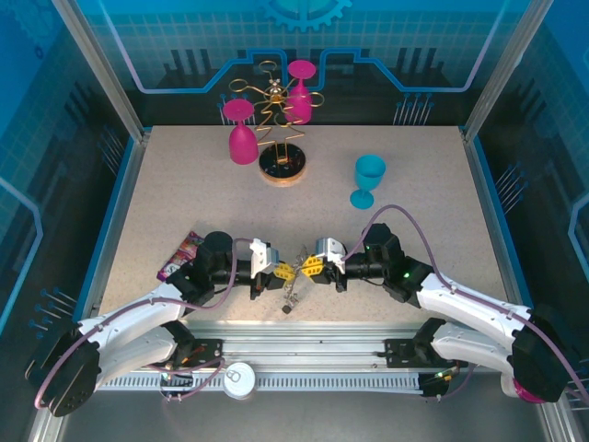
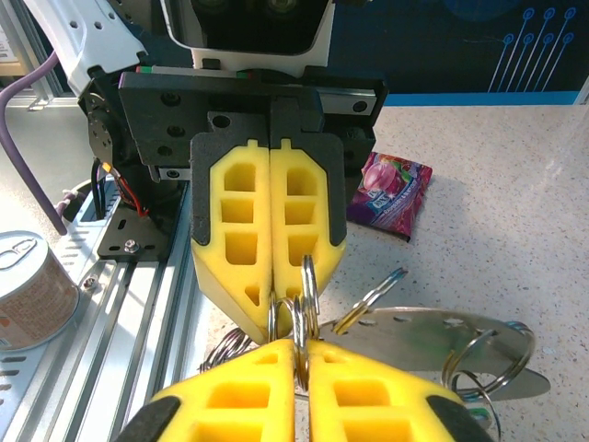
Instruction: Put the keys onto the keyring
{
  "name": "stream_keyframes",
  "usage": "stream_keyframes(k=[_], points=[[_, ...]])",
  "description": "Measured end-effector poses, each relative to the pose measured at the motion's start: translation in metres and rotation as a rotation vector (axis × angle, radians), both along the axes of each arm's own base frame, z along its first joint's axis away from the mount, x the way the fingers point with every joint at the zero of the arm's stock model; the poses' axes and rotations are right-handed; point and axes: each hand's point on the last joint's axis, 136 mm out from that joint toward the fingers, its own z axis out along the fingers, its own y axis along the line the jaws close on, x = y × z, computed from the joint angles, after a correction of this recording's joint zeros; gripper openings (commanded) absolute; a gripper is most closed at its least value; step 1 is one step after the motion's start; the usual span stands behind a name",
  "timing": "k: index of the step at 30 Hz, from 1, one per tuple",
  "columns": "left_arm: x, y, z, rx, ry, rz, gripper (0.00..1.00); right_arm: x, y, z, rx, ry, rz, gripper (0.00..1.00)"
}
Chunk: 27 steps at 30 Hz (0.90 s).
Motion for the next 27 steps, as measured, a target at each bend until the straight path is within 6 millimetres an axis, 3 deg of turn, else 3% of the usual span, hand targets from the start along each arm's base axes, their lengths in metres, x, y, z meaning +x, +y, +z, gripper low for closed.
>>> stream_keyframes(k=[3,5,7,16,18,20,25,27], points=[[0.0,0.001,-0.003,0.01,0.005,0.004,0.03,-0.001,0.0,-0.001,-0.004,0.002,0.002,0.0],[0.001,0.0,-0.003,0.015,0.001,0.006,0.24,-0.001,-0.001,-0.002,-0.007,0.002,0.002,0.0],[0.002,0.001,-0.003,0.025,-0.014,0.012,0.38,0.0,-0.001,-0.003,-0.012,0.002,-0.002,0.0],[0.004,0.015,0.011,0.077,-0.088,0.083,0.58,0.018,-0.004,-0.009,-0.08,-0.042,-0.083,0.0],[0.006,0.017,0.015,0.085,-0.101,0.102,0.58,0.019,-0.003,-0.008,-0.081,-0.045,-0.08,0.0],[0.009,0.017,0.014,0.1,-0.099,0.113,0.51,0.019,-0.002,-0.009,-0.083,-0.04,-0.076,0.0],[0.017,0.014,0.008,0.131,-0.08,0.12,0.16,0.015,0.0,-0.01,-0.076,-0.03,-0.05,0.0],[0.018,0.013,0.009,0.132,-0.082,0.12,0.08,0.015,0.0,-0.01,-0.076,-0.03,-0.05,0.0]])
